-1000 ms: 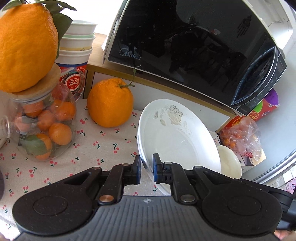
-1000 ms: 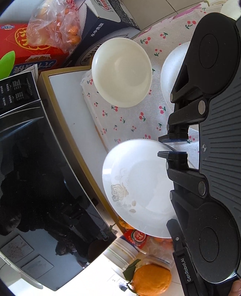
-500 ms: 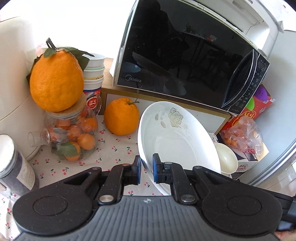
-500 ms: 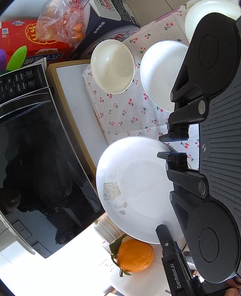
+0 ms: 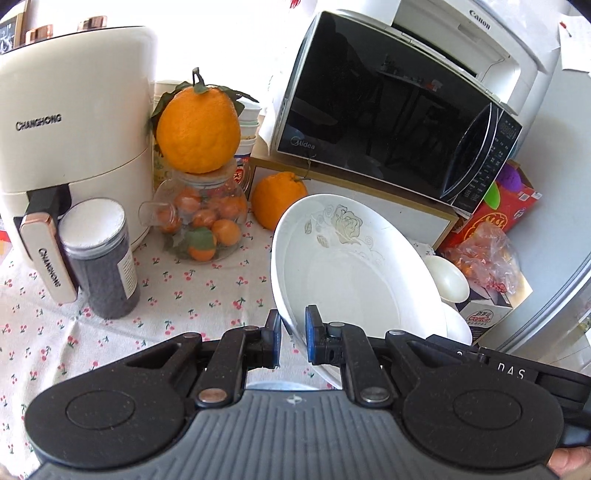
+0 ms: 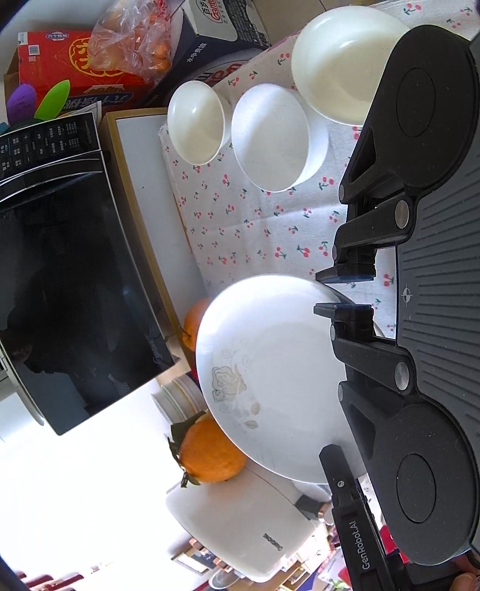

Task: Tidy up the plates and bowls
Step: 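Lift the white plate with both tools and carry it over the blue-patterned plates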

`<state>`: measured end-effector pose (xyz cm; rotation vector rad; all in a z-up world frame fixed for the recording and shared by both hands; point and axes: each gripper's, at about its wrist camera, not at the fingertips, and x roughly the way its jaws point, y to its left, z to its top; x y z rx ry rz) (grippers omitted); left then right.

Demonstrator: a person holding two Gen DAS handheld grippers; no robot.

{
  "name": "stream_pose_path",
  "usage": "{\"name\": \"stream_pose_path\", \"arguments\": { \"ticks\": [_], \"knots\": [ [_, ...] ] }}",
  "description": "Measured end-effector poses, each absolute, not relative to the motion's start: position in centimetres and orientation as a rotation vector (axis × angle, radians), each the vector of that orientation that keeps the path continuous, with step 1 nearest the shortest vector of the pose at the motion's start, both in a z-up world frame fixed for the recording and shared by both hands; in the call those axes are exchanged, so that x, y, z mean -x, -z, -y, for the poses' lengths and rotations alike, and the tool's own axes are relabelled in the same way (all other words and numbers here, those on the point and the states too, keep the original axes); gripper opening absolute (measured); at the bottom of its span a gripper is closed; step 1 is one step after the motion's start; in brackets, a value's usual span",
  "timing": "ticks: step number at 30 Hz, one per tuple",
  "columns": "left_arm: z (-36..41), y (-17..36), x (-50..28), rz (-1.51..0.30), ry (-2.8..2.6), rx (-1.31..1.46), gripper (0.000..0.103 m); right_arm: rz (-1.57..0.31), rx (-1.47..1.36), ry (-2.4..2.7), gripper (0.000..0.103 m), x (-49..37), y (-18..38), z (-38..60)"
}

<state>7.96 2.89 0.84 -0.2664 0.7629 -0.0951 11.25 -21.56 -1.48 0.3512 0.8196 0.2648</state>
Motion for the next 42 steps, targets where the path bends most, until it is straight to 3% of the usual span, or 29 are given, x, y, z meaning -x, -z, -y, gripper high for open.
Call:
{"name": "stream_pose_path", "arguments": {
  "ticks": [16, 42],
  "knots": [
    [-5.4, 3.0, 0.7, -0.85, 0.034, 0.333, 0.011, -0.897, -0.217, -0.288, 0.012, -2.2, 4.2, 18.0],
    [-4.7, 5.9, 1.6, -0.957, 0.034, 0.325, 0.014, -0.978, -0.111, -0.249, 0.015, -0.6, 6.1, 17.5]
  ]
}}
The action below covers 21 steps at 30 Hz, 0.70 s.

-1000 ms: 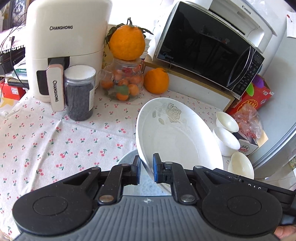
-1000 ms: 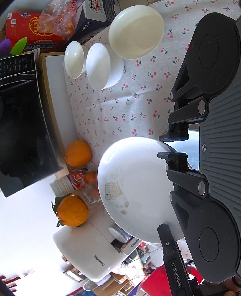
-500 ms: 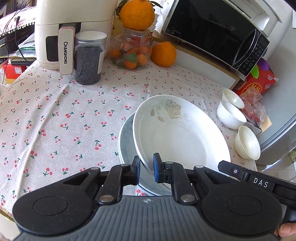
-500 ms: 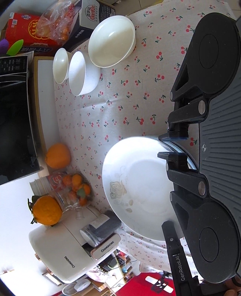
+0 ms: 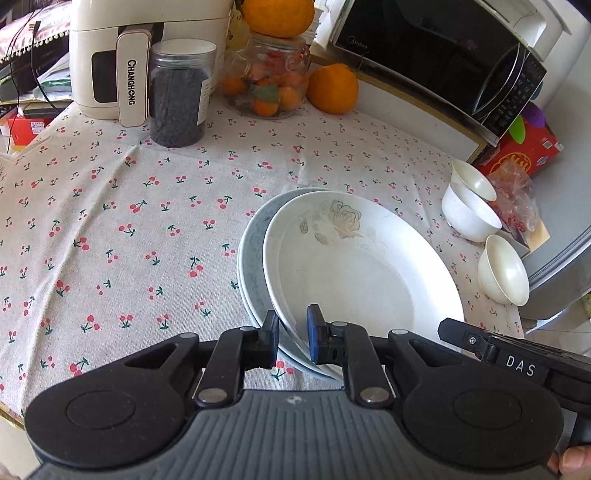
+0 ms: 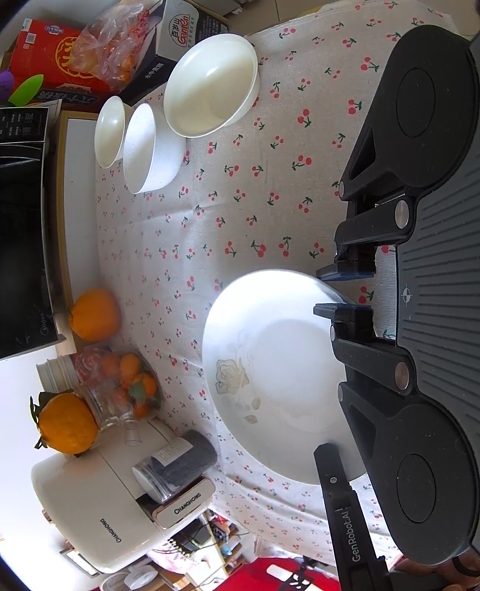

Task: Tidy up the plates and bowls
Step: 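Lift the white plate with both tools and carry it over the blue-patterned plates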

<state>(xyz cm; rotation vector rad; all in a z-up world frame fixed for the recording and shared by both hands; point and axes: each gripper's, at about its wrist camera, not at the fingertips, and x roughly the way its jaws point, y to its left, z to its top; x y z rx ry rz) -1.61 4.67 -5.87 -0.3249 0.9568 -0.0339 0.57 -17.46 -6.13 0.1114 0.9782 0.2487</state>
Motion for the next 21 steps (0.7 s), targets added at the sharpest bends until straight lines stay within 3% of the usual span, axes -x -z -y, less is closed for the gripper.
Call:
{"name": "stream_pose_path", "arguments": {
  "ticks": [21],
  "knots": [
    [-4.5, 6.3, 0.9, -1.007, -0.03, 0.257, 0.019, -1.006, -0.053, -0.25, 0.016, -1.1, 6.5, 15.7]
  ]
}}
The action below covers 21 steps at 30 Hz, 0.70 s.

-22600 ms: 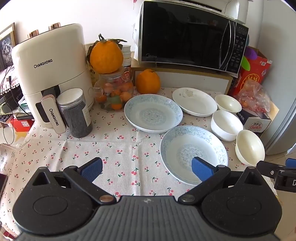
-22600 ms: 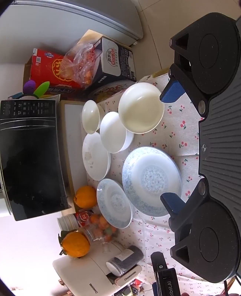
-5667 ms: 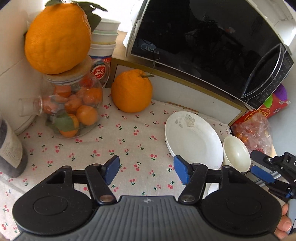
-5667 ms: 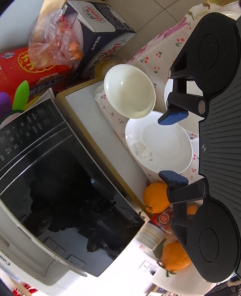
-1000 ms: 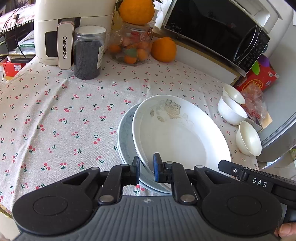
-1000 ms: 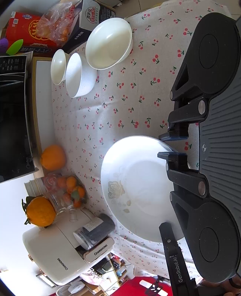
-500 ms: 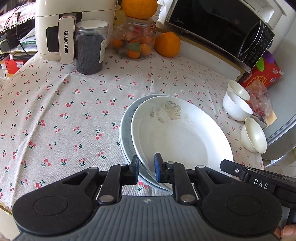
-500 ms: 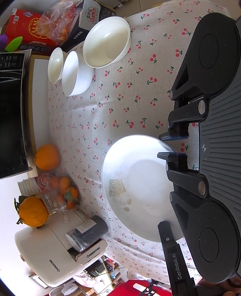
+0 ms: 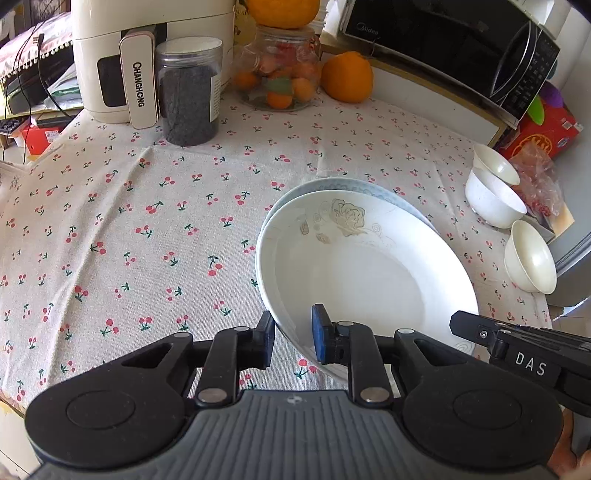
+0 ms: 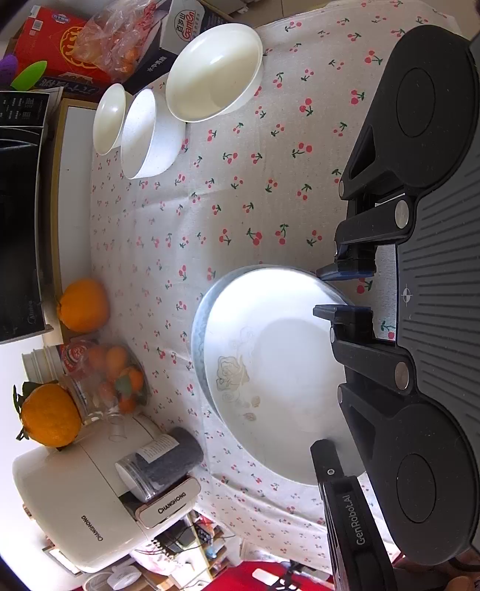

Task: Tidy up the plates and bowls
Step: 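Lift the white plate with both tools and carry it over the blue-patterned plates, then lower the white plate onto the blue-patterned plates and open both tools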

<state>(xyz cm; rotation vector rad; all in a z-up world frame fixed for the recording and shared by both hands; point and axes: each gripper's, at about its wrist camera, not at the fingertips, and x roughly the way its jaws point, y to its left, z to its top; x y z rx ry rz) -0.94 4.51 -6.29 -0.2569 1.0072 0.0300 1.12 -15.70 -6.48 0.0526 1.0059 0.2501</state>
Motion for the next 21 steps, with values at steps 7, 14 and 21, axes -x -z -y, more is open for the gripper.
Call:
{"name": "stream_pose_path", "arguments": {
  "ticks": [7, 14, 21],
  "knots": [
    [-4.54, 6.31, 0.94, -1.004, -0.037, 0.255, 0.019, -0.999, -0.026, -0.246, 0.016, -1.11, 6.64, 15.29],
    [-4.57, 6.39, 0.7, -1.001, -0.044, 0.246, 0.02, -0.995, -0.016, -0.247, 0.016, -1.19, 6.82, 15.07],
    [-4.48, 6.54, 0.55, -1.01, -0.033, 0.24, 0.023, -0.996, -0.015, -0.246, 0.018, -1.39, 7.08, 15.03]
  ]
}}
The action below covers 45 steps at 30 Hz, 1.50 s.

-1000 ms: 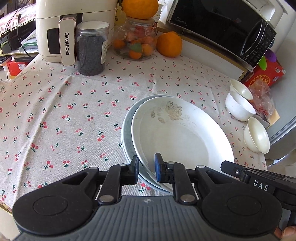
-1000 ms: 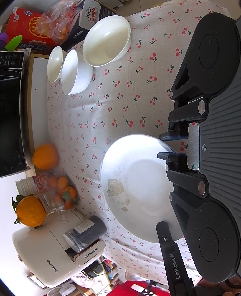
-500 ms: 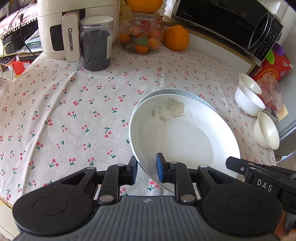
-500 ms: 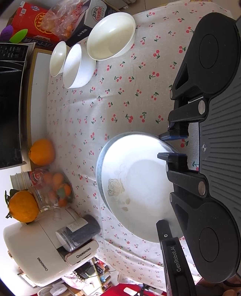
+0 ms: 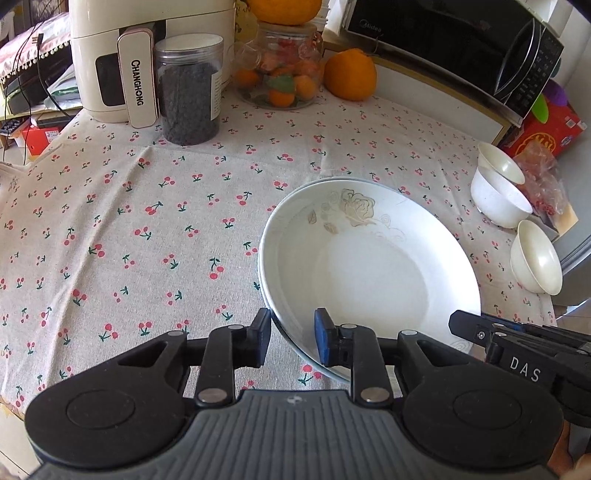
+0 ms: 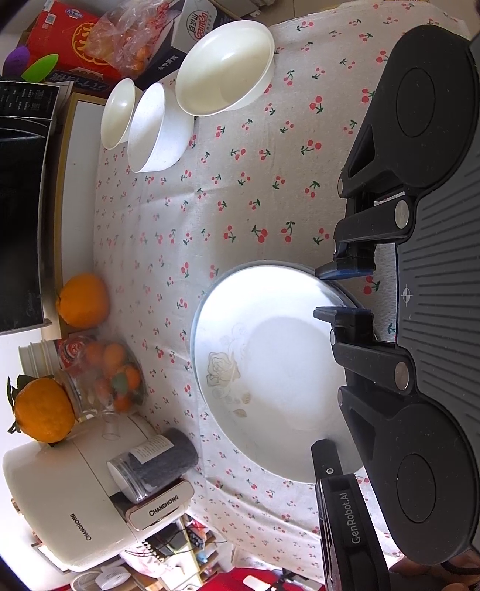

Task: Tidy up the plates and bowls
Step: 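Lower the white plate onto the blue-patterned plates and open both tools, then move both tools toward the white bowls by the cardboard box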

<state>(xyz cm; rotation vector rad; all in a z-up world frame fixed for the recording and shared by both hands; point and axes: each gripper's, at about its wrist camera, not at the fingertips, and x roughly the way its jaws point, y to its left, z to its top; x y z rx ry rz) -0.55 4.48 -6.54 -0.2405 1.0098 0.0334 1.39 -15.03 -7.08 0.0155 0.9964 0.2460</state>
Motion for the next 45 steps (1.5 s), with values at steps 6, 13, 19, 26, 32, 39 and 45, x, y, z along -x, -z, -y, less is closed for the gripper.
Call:
{"name": "stream_pose_path", "arguments": {
  "ticks": [6, 13, 19, 26, 32, 39, 45],
  "knots": [
    [-5.1, 7.0, 0.2, -1.038, -0.036, 0.287, 0.033, -1.004, -0.022, -0.222, 0.028, -1.7, 7.2, 15.5],
    [-7.2, 6.5, 0.0, -1.021, -0.086, 0.389, 0.05, -1.015, -0.157, -0.175, 0.061, -2.6, 7.4, 18.1],
    [-7.9, 6.9, -0.7, -1.007, -0.095, 0.451, 0.051, -1.055, -0.322, -0.179, 0.061, -3.7, 8.7, 19.2],
    [-8.8, 7.9, -1.5, -1.011, -0.097, 0.474, 0.041, -1.03, -0.309, -0.206, 0.06, -3.9, 8.7, 18.3],
    [-8.6, 7.8, -1.6, -0.999, -0.072, 0.472, 0.036, -1.026, -0.297, -0.202, 0.048, -4.2, 8.9, 18.1],
    [-8.6, 7.4, -1.7, -0.989, -0.069, 0.469, 0.036, -1.033, -0.295, -0.201, 0.042, -4.3, 9.2, 18.2],
    [-8.7, 7.2, -1.6, -0.987, -0.067, 0.485, 0.034, -1.025, -0.263, -0.203, 0.039, -4.2, 8.9, 17.7]
  ]
}}
